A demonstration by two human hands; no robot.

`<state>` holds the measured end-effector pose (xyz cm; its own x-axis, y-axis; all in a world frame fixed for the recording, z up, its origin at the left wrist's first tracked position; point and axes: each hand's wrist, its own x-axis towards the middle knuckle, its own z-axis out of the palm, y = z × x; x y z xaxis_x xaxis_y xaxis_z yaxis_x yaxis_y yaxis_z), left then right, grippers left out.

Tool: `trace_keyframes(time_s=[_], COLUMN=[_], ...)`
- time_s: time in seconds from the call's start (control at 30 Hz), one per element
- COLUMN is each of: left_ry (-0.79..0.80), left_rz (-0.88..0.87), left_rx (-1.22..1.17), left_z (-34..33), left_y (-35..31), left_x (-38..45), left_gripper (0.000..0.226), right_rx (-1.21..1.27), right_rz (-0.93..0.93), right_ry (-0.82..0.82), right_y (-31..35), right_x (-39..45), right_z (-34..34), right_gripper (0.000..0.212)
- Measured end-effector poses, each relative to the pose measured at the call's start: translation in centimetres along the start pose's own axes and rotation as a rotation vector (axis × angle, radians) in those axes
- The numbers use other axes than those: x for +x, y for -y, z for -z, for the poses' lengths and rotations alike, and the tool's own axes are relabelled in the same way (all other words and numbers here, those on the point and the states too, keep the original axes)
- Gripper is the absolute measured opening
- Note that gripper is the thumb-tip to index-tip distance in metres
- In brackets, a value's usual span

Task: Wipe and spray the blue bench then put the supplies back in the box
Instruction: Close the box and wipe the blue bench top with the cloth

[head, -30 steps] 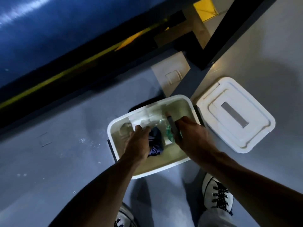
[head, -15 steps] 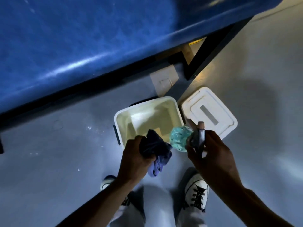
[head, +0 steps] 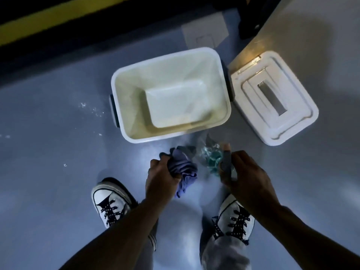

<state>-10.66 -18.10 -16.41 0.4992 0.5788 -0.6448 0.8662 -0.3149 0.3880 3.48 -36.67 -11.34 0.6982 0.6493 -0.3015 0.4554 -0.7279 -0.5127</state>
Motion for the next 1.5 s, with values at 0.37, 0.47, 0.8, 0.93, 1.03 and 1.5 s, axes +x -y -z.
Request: trace_keyframes(time_s=[0.37,0.47,0.8,0.93,1.03,1.5], left_ry=[-0.109,-0.111,0.079,0.11,0.046,0.024], left_rz=[-0.425,-0.55,-0.455,-0.332,-0.304,-0.176], left_rx=[-0.092,-0.092,0.387,0.441,0.433,0.184], left_z=[7.6,9.2,2.4,-2.5,-4.6,-1.8], left_y=[-12.2,-19.5,-34.5,-34.4,-32.6,-33.1], left_x=[-2.2,0.4,13.4,18.3,19.9,19.8], left_gripper=[0.017,0.02,0.042,0.054,0.058,0.048], right_rx=[-0.027,0.282,1.01,1.058,1.073,1.051], right_rz=[-0.174,-0.56,-1.257,-1.373,-1.398,-1.328], right_ry=[0.169,-0.035,-0.223,-0.338,-0.362,-0.442], right_y=[-1.8,-2.9,-13.1,-16.7,-17.6,-16.7], right_x=[-2.9,-1.1,8.4,10.6,10.8,10.0], right_z=[4.0,6.3,8.6,7.6,6.7,8.7], right_gripper=[0.056,0.031,0.022,0.02,0.017,0.015])
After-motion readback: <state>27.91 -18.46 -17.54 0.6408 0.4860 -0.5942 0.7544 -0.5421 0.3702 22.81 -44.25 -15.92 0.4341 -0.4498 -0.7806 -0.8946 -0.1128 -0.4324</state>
